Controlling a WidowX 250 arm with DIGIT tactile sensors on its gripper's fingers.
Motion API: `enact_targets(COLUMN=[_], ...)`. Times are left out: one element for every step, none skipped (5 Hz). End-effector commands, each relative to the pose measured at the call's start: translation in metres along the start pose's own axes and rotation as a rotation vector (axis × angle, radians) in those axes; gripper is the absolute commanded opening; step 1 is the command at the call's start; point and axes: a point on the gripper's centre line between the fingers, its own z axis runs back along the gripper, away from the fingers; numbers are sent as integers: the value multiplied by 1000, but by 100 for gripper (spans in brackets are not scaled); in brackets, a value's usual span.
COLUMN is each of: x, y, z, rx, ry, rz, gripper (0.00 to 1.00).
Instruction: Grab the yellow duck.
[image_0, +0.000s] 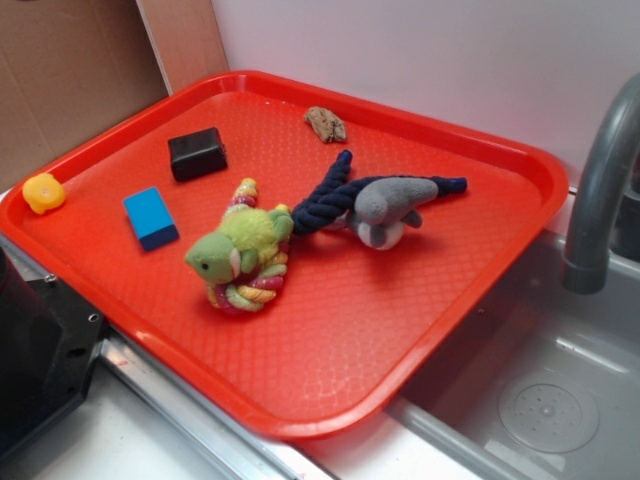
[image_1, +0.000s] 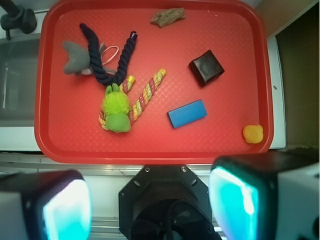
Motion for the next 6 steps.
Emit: enact_targets(x=[36,22,22,22,22,-6], y=[69,88,88,88,88,131], z=[-82,-105,-105,-105,-105,-133], rx=[82,49,49,49,49,18], ry=[91,71,71,71,71,47], rz=[-252,-351,-351,-351,-351,-439], gripper=[100,100,100,100,100,100])
